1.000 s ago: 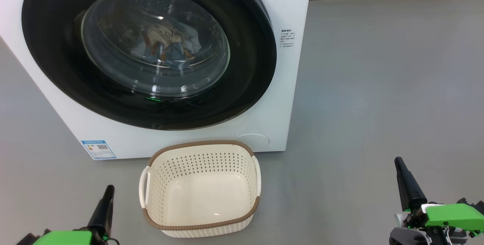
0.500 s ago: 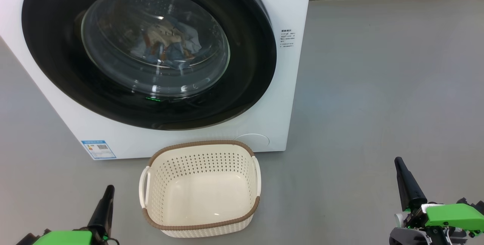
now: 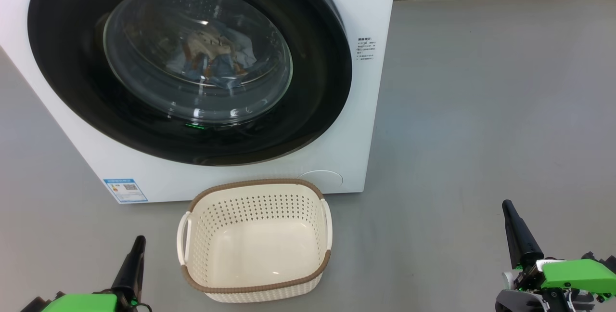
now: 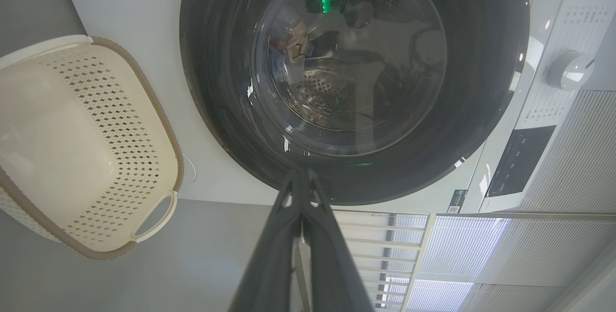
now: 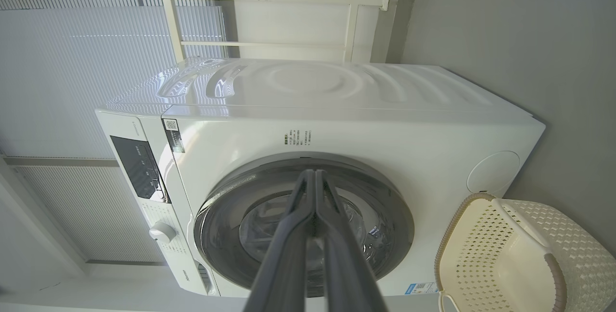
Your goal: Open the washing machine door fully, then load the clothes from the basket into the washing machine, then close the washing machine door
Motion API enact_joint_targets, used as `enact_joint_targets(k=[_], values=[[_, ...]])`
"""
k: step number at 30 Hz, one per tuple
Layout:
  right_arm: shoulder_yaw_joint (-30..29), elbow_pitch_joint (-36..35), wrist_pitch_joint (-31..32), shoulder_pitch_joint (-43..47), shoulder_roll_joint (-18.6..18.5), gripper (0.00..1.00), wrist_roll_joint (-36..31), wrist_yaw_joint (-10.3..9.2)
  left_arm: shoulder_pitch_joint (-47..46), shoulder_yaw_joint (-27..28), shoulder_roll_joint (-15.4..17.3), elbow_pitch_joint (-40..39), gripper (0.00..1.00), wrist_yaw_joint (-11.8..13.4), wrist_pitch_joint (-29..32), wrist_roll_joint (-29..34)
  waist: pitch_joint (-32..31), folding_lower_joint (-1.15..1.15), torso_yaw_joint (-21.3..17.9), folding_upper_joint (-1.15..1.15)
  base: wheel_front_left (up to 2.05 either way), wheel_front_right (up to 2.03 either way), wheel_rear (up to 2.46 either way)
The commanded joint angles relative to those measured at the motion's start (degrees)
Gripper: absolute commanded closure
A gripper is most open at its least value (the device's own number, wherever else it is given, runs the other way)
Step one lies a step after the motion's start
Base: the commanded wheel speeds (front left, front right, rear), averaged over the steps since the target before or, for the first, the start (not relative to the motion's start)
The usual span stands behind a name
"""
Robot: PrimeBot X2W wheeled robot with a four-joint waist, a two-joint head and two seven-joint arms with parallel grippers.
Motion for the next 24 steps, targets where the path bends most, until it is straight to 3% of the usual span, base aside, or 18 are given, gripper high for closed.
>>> enact_joint_targets(k=[1,24], values=[[1.28,-1.74,0.46,-0.38,-0.15,1.0,0.3,0.09,-2.39,1.95,1.09,-1.02,1.0,-0.4,0.35,-0.48,0.0,0.0,0.0,0.0,0.0,0.0,0.0],[1.29,-1.74,0.45,-0.38,-0.15,1.0,0.31,0.09,-2.39,1.94,1.09,-1.02,1.0,-0.4,0.35,-0.48,0.0,0.0,0.0,0.0,0.0,0.0,0.0]])
